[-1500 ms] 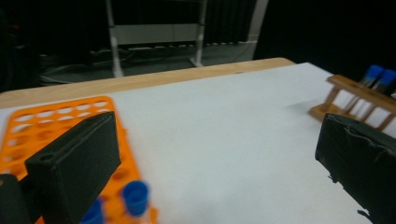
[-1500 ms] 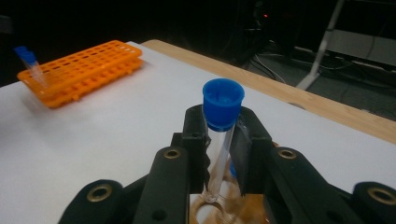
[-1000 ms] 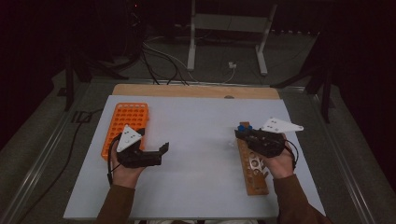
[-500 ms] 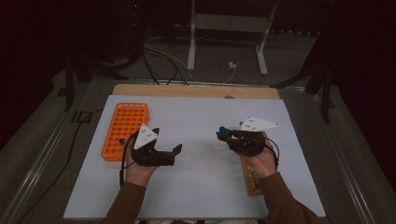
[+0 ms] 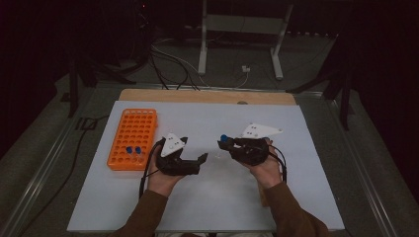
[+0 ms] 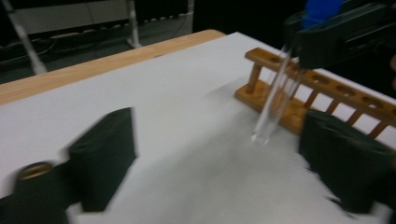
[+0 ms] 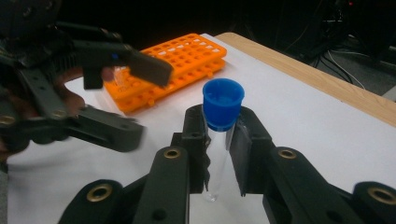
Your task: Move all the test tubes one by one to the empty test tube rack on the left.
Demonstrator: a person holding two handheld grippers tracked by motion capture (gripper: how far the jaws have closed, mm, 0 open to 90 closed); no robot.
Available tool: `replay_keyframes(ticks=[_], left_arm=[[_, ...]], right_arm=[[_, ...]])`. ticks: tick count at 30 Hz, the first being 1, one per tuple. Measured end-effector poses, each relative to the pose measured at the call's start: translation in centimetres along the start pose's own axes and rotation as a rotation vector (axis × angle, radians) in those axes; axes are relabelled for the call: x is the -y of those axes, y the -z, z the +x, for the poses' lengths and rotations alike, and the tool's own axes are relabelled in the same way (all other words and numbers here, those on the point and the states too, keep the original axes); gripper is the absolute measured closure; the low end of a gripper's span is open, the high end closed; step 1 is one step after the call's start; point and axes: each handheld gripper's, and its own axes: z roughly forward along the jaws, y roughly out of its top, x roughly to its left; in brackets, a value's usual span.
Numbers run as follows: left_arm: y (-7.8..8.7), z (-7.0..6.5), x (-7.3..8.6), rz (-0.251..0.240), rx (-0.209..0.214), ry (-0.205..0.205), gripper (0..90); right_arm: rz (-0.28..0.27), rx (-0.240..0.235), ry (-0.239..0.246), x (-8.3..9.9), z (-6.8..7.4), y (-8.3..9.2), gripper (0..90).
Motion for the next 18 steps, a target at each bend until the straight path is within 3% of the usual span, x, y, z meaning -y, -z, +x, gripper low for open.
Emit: replay_keyframes(ticks=[9,18], left_arm=[[-1.4,-1.3,-0.1,-0.016,0.064,-0.019,50.1],[-1.9,-2.4,-0.1,-0.032,0.065,-0.055,69.1]], right_arm=[[-0.004,-0.021,0.006,-0.4,1.0,-0.9,76.9],[-0.004,-0.033,0.008,-0.4,1.4,-1.3,76.9]])
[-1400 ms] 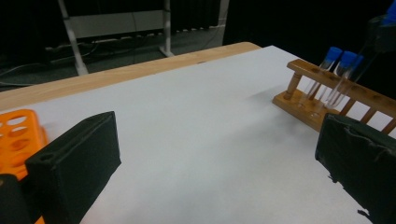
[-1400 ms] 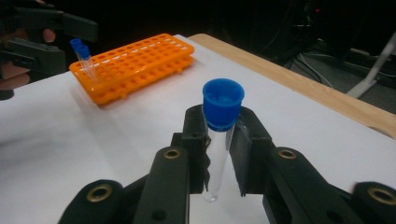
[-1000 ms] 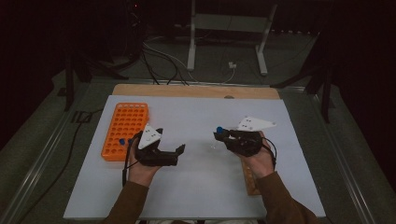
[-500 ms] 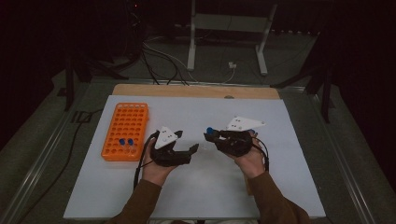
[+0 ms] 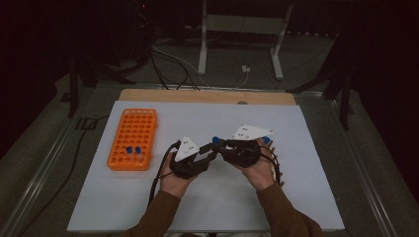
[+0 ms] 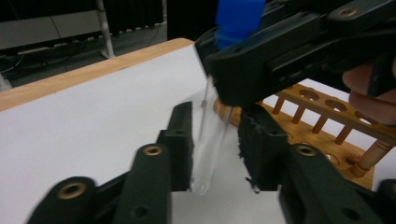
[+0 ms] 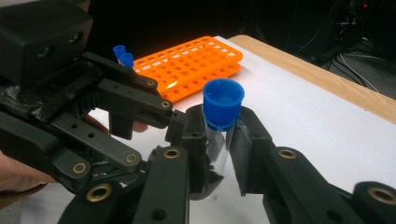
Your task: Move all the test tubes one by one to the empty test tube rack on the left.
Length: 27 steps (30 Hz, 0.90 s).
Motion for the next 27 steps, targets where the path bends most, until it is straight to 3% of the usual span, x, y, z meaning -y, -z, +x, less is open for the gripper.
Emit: replay_keyframes(ticks=[4,13,27], left_arm=[[0.0,0.0,0.0,-0.007,-0.008,-0.002,74.9],[-0.1,-0.2,0.1,-0.01,0.009,-0.019,78.0],[0.6,0.5,0.1,-0.009,0.003,0.002,78.2]], right_arm=[[-0.002,-0.002,-0.003,0.0,0.0,0.0,76.9],[0.004,-0.008,-0.006,0.0,0.0,0.2,76.2],[-0.035,-0.008,-0.032,0.1,-0.7,1.7,44.9]])
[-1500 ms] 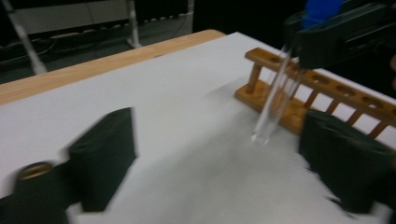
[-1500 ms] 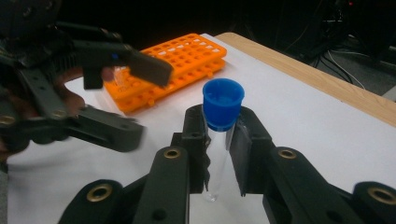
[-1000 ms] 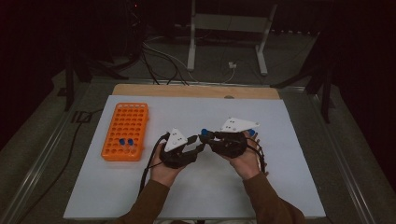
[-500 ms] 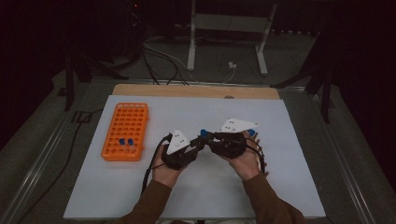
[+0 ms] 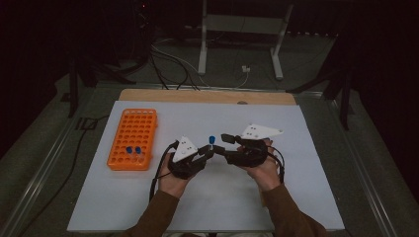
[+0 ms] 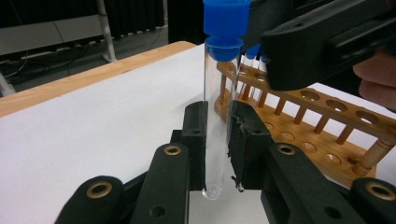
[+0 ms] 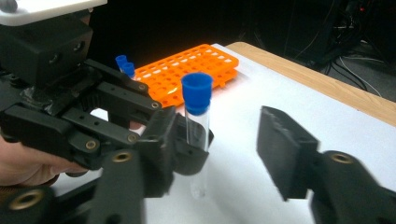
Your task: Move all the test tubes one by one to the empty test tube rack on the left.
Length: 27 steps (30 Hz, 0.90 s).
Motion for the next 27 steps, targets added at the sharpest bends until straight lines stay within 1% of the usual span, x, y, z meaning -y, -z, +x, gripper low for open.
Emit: replay_keyframes(ticks=[1,4,7,8,11,15,20,27], left_arm=[[0.1,0.1,0.0,-0.001,-0.001,0.001,78.2],[0.3,0.3,0.1,-0.005,-0.003,0.01,78.2],[0.6,0.5,0.1,-0.004,-0.007,0.013,78.2],[0.7,0.6,0.2,-0.004,-0.005,0.014,78.2],[1.1,0.8,0.3,-0.008,-0.003,0.019,78.2],[1.5,1.1,0.4,-0.01,-0.009,0.022,78.2],[2.0,1.4,0.3,-0.012,-0.012,0.025,78.2],[2.9,1.9,0.4,-0.027,-0.016,0.036,78.2]], right_arm=[[-0.002,-0.001,-0.003,0.0,0.0,0.1,42.6],[0.0,0.023,0.002,0.2,-0.1,0.4,32.1],[0.01,0.056,0.003,0.5,-0.2,0.6,16.8],[0.01,0.069,0.003,0.7,-0.3,0.7,14.2],[-0.001,0.084,-0.018,1.0,-0.8,1.0,7.6],[-0.002,0.08,-0.04,1.5,-1.5,1.7,3.6],[-0.009,0.107,-0.059,2.0,-2.2,2.4,0.0],[-0.018,0.126,-0.087,2.9,-3.2,3.3,0.0]])
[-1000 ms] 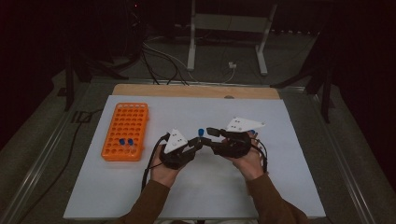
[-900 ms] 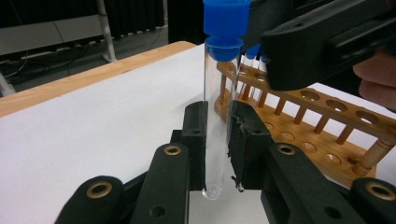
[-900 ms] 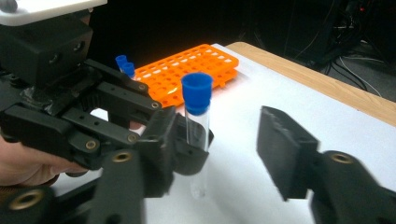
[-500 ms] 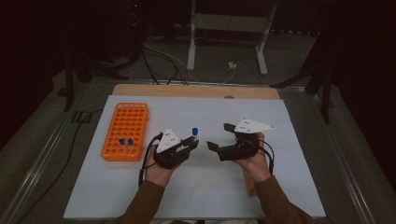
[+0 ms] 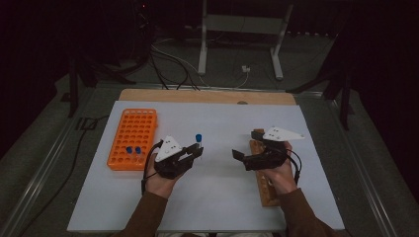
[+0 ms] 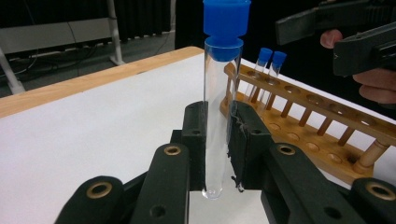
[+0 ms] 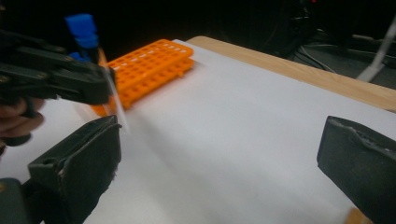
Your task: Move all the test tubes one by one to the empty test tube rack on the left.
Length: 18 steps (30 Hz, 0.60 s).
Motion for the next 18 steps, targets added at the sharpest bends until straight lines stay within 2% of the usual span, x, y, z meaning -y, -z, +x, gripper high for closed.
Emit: replay_keyframes(ticks=[7,18], left_arm=[[1.0,0.6,0.1,-0.013,-0.017,0.016,78.2],[2.7,1.5,0.4,-0.012,-0.043,0.012,78.2]], right_arm=[[0.014,0.018,-0.004,0.9,-1.0,0.9,0.0],[0.011,0.042,-0.013,1.7,-2.1,2.4,0.0]])
